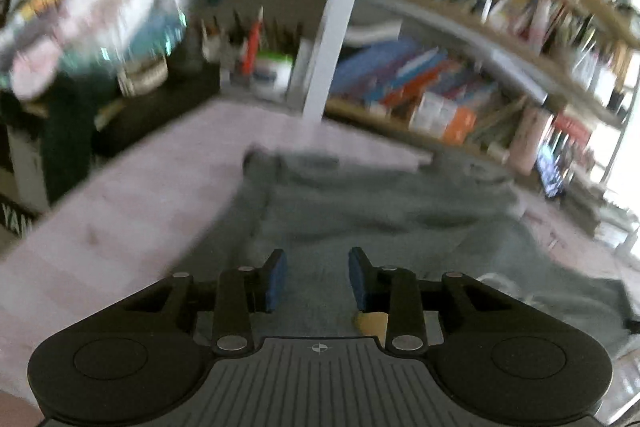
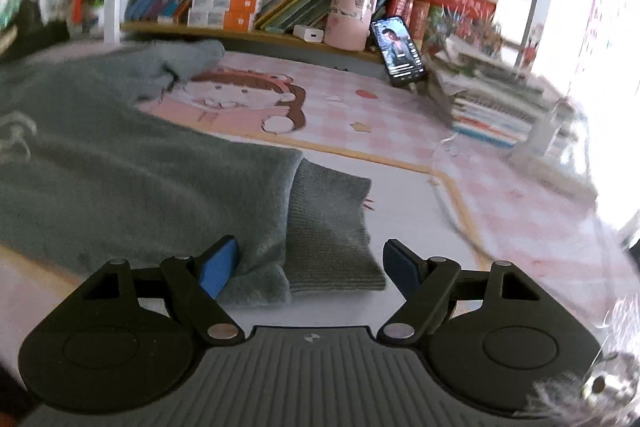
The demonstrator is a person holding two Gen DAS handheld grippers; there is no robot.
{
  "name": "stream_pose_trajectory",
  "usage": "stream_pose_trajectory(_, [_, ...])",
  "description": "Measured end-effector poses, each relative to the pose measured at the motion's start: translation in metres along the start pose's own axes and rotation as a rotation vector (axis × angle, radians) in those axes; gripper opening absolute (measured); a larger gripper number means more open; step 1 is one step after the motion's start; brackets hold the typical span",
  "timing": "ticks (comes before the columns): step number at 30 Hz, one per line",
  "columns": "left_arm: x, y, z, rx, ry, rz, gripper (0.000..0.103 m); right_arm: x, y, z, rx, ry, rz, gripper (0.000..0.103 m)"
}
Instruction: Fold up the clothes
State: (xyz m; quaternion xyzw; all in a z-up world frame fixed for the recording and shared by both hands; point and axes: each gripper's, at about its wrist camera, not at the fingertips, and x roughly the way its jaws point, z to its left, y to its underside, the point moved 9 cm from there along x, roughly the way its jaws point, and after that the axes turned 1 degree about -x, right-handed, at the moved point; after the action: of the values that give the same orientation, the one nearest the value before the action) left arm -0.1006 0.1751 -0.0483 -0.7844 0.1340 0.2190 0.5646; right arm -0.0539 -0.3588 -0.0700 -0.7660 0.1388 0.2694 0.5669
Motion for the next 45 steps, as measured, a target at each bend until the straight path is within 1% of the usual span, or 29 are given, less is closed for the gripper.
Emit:
stream_pose_trajectory(2, [0.015, 0.005, 0.000, 0.000, -0.013, 0.024, 0.031, -0.010, 0.006, -0.002, -0.038, 0.010, 0.021, 0.077])
stream_pose_trajectory(5, [0.017, 0.007, 0.001, 0.008, -0.013, 0.023, 0.033, -0.021, 0.014, -0.004, -0.039, -0.012, 0.044, 0.077])
stream_pose_trajectory(9, [0.014, 0.008, 0.003, 0.009, -0.011, 0.024, 0.036, -0.021, 0.014, -0.004, -0.027, -0.027, 0.041, 0.077])
stream_pose_trajectory(12, [0.007, 0.005, -0.005, 0.027, -0.042, 0.004, 0.037, -0.025, 0.010, -0.003, -0.016, -0.042, 0.012, 0.078])
stream_pose_trajectory(13, [0.004, 0.003, -0.007, 0.035, -0.053, -0.004, 0.041, -0.027, 0.006, -0.003, -0.003, -0.050, -0.008, 0.078])
stream_pose_trajectory(14, [0.001, 0.000, -0.014, 0.053, -0.053, -0.023, 0.047, -0.029, 0.001, -0.001, 0.009, -0.063, -0.029, 0.078])
stream_pose_trajectory(16, [-0.003, -0.009, -0.030, 0.084, -0.027, -0.062, 0.054, -0.032, -0.012, 0.002, 0.036, -0.095, -0.070, 0.078])
stream_pose_trajectory(18, [-0.005, -0.016, -0.046, 0.105, 0.010, -0.093, 0.057, -0.034, -0.025, 0.006, 0.060, -0.125, -0.108, 0.078])
stream_pose_trajectory(19, [-0.004, -0.018, -0.053, 0.112, 0.028, -0.102, 0.060, -0.033, -0.030, 0.009, 0.064, -0.135, -0.117, 0.078])
stream_pose_trajectory(20, [-0.002, -0.020, -0.060, 0.118, 0.045, -0.107, 0.063, -0.031, -0.034, 0.012, 0.064, -0.142, -0.122, 0.079])
stream_pose_trajectory(21, [0.001, -0.022, -0.066, 0.124, 0.061, -0.109, 0.064, -0.028, -0.039, 0.015, 0.062, -0.148, -0.125, 0.079])
stream_pose_trajectory(24, [0.018, -0.021, -0.079, 0.142, 0.078, -0.090, 0.069, -0.014, -0.051, 0.022, 0.055, -0.164, -0.126, 0.079])
stream_pose_trajectory(27, [0.036, -0.017, -0.085, 0.164, 0.066, -0.063, 0.073, 0.007, -0.061, 0.026, 0.042, -0.155, -0.116, 0.079])
stream_pose_trajectory(30, [0.050, -0.014, -0.086, 0.176, 0.057, -0.039, 0.076, 0.029, -0.068, 0.030, -0.001, -0.135, -0.099, 0.079])
stream_pose_trajectory(31, [0.053, -0.015, -0.085, 0.176, 0.055, -0.035, 0.078, 0.035, -0.071, 0.031, -0.014, -0.132, -0.094, 0.079])
stream_pose_trajectory(36, [0.068, -0.021, -0.083, 0.182, 0.045, -0.024, 0.082, 0.061, -0.090, 0.033, -0.038, -0.153, -0.078, 0.082])
stream_pose_trajectory(40, [0.076, -0.025, -0.084, 0.196, 0.049, -0.027, 0.088, 0.076, -0.106, 0.035, -0.004, -0.205, -0.070, 0.085])
stream_pose_trajectory(42, [0.079, -0.025, -0.085, 0.201, 0.058, -0.028, 0.090, 0.084, -0.113, 0.035, 0.037, -0.243, -0.064, 0.085])
stream_pose_trajectory(45, [0.085, -0.022, -0.086, 0.214, 0.061, -0.020, 0.095, 0.098, -0.126, 0.035, 0.105, -0.283, -0.065, 0.085])
